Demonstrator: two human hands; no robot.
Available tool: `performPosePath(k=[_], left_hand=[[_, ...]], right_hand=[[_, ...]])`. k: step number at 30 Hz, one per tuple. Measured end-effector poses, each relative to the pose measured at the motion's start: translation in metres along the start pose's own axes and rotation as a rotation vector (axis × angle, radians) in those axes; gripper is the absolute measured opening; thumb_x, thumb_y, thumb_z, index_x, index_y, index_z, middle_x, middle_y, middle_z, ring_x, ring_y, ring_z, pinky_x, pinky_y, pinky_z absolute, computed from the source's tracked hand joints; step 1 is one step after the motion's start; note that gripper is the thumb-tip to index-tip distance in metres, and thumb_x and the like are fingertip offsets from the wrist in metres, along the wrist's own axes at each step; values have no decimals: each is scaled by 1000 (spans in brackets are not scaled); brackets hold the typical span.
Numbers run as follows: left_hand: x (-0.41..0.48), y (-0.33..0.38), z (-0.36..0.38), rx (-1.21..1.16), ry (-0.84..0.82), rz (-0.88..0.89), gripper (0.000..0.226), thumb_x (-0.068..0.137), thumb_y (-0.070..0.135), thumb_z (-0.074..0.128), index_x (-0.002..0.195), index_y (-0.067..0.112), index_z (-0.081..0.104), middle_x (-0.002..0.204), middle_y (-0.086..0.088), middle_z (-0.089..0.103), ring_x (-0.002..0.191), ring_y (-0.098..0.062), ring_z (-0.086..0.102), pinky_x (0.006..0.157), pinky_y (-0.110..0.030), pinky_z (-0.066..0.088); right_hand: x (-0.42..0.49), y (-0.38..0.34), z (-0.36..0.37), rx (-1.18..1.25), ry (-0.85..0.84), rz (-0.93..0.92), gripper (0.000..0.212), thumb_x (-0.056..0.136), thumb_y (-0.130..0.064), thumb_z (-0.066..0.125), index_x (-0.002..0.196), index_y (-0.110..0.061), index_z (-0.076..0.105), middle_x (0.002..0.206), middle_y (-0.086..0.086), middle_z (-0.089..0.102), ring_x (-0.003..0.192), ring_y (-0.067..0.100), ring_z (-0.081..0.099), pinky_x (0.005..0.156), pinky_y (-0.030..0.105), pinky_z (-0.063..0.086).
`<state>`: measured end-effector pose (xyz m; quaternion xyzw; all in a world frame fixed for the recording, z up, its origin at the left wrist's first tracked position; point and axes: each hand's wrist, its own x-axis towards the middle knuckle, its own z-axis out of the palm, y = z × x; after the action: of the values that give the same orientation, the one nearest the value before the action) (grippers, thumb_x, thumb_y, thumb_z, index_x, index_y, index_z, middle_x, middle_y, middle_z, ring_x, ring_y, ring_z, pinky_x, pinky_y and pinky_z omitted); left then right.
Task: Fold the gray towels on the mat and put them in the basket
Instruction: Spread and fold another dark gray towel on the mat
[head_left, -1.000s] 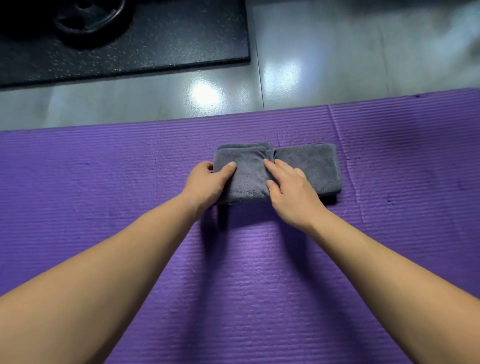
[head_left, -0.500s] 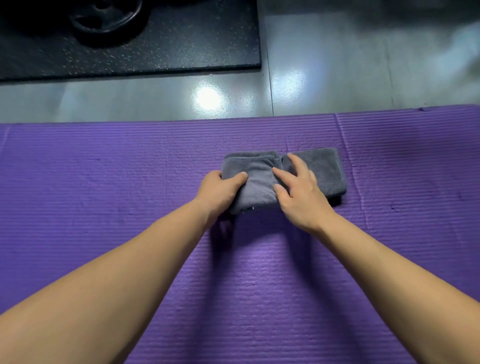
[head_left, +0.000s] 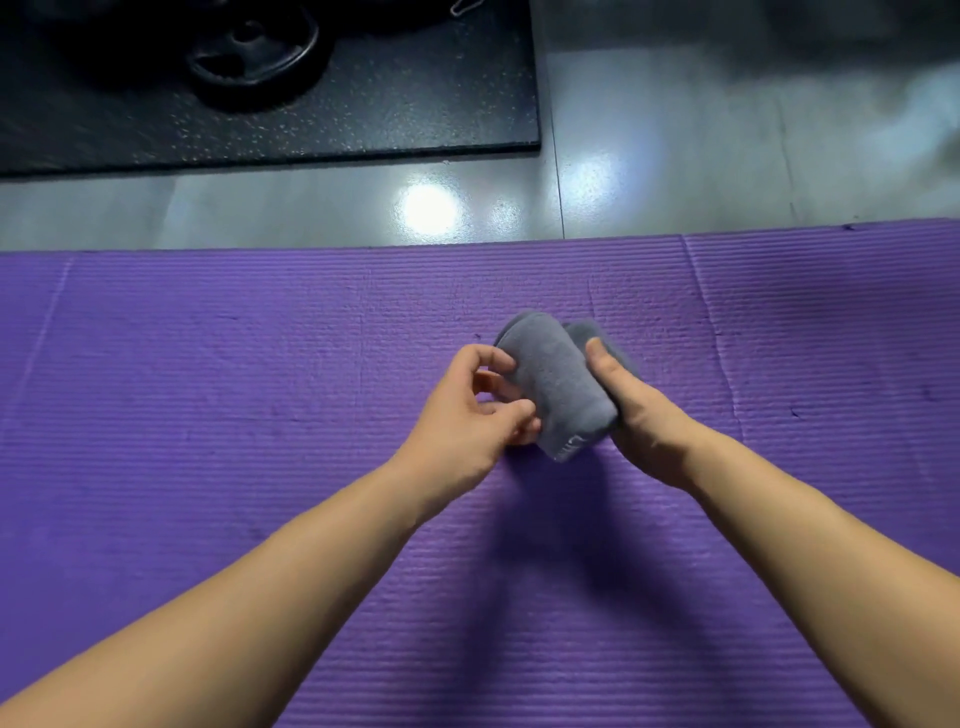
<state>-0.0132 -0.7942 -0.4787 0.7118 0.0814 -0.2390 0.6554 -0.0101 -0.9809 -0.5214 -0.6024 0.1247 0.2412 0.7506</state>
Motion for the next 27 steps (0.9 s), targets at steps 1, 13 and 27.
performPosePath(k=[1, 13, 27], left_hand=[[3, -2, -1, 179, 38, 44, 37, 89, -6, 68, 103, 22, 47, 98, -10, 57, 77, -22, 62, 75, -28, 58], [48, -5, -5, 540, -206, 200, 61, 69, 33, 92, 119, 21, 58, 107, 9, 72, 102, -12, 69, 91, -44, 55], [64, -31, 22, 753, 21, -54, 98, 60, 97, 46, 131, 29, 53, 124, 7, 63, 115, -20, 63, 100, -44, 50]], right_hand=[[-1, 3, -4, 2, -18, 13, 73, 90, -67, 52, 130, -7, 62, 125, 9, 70, 123, 17, 63, 109, 34, 45], [-5, -3, -22, 157, -21, 141, 82, 95, -70, 31, 119, -3, 73, 132, 28, 61, 123, 37, 59, 110, 43, 41], [-20, 45, -36, -363, 283, -6, 45, 85, -43, 76, 121, -21, 60, 117, -5, 72, 112, 15, 67, 102, 42, 52]])
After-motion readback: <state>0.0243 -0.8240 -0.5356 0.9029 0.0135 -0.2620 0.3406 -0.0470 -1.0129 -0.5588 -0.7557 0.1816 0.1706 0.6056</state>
